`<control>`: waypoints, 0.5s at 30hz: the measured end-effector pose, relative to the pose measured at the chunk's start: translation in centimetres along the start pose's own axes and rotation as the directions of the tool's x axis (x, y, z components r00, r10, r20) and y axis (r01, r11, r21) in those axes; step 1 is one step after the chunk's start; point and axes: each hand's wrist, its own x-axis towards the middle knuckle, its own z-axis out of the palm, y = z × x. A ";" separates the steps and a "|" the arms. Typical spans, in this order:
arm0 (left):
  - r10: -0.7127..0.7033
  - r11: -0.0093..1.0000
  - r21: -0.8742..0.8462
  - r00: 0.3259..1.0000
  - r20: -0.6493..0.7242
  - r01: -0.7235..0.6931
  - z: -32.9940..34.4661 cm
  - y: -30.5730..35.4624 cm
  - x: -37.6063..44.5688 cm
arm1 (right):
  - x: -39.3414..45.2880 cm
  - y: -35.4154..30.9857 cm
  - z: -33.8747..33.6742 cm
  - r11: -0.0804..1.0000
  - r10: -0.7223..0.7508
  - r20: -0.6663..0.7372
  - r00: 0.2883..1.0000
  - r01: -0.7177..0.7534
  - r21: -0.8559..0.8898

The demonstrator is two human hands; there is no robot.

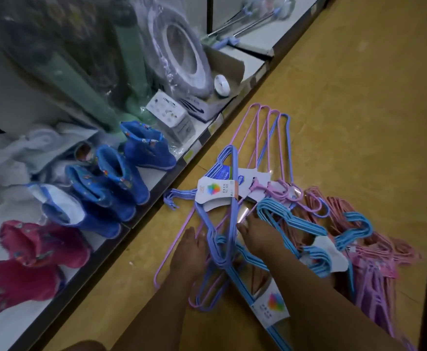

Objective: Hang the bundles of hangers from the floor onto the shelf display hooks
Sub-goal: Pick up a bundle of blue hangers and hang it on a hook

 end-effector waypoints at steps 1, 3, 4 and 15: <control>0.005 1.000 -0.006 1.000 0.003 -0.005 0.9 -0.3 0.9 | 0.7 0.3 0.9 1.000 0.008 0.018 1.000 -0.008 0.004; 0.020 0.999 -0.028 1.000 0.006 -0.020 2.3 -0.5 2.4 | 1.7 0.6 2.4 1.000 0.011 0.063 0.998 -0.011 -0.001; 0.028 0.999 -0.046 1.000 0.012 -0.027 3.0 -0.5 2.8 | 2.0 0.7 3.2 1.000 0.009 0.081 0.997 -0.009 -0.003; -0.089 0.915 -0.397 0.996 -0.005 0.080 6.3 -0.5 6.4 | 4.8 0.0 7.9 0.950 0.137 0.100 0.986 -0.159 0.268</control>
